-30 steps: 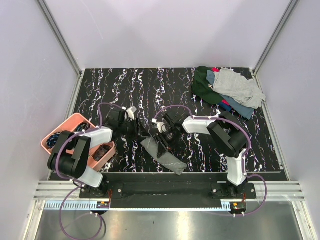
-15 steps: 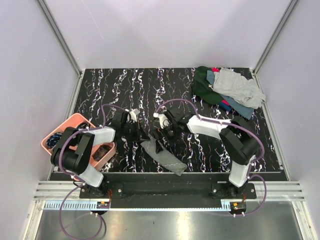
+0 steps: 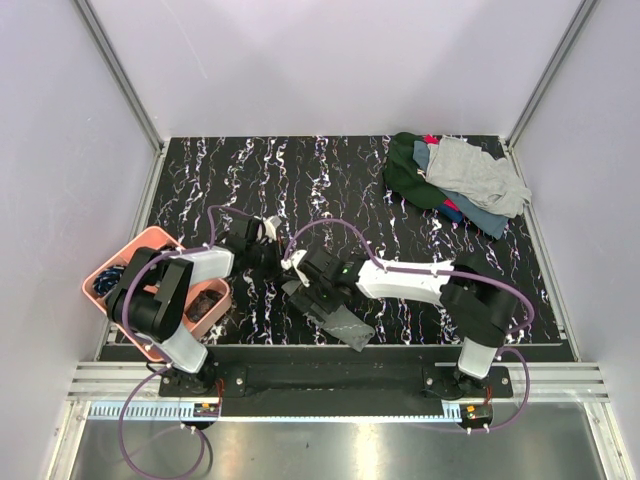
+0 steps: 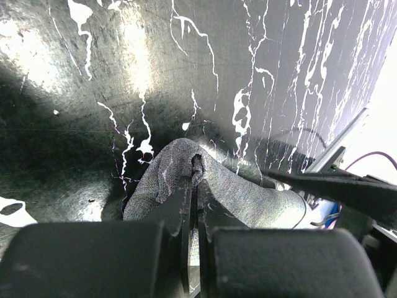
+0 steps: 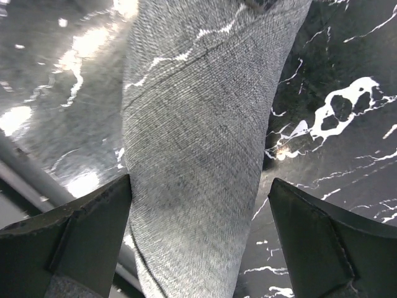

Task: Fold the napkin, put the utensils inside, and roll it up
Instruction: Roll the napkin with the utensil

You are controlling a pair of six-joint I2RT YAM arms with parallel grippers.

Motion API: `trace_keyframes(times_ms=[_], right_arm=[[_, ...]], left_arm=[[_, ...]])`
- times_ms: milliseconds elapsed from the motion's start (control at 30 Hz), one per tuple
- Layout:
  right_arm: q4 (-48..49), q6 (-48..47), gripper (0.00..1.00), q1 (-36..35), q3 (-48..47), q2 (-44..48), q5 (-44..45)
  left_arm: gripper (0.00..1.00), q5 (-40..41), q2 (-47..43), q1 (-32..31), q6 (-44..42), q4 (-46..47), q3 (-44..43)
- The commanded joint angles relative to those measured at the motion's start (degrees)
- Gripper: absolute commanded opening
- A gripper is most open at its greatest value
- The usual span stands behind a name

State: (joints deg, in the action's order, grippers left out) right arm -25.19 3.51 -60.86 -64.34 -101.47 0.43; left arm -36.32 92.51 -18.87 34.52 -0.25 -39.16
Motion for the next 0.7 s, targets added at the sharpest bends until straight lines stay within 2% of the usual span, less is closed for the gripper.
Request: trace_keyframes(times_ms=[0, 333, 467, 533, 567, 600, 667], right_arm=[[-0.8, -1.0, 1.00, -0.1, -0.7, -2.2, 2.8], [-2.4, 1.0, 0.91, -0.1, -0.6, -4.6, 1.0], [-2.8, 2.9, 0.81, 0.0, -0.7, -6.2, 1.4], [-3.2, 3.8, 0.78, 0.3, -1.0, -7.3, 1.7], [-3.4, 5.2, 0.76, 0.6, -1.1, -7.7, 1.7], [-3.5, 5.9, 0.70, 1.2, -1.2, -8.0, 1.6], [-3.5, 7.5, 0.65, 1.6, -1.1, -8.2, 2.6]], left_arm=[[0.00, 0.1, 0.9, -0.1, -1.0, -0.8, -2.2], [0.00, -0.1, 2.2, -0.2, -0.9, -1.0, -4.0], [0.00, -0.5, 2.5, -0.1, -0.8, -1.2, -4.9], [0.08, -0.4, 2.4, -0.1, -0.5, -1.2, -5.8], [0.20, -0.1, 2.5, 0.0, -0.3, -1.3, -6.5], [0.26, 0.1, 2.4, 0.2, -0.2, -1.7, -7.2], [0.36, 1.1, 2.5, 0.9, -0.1, -2.7, -9.6]])
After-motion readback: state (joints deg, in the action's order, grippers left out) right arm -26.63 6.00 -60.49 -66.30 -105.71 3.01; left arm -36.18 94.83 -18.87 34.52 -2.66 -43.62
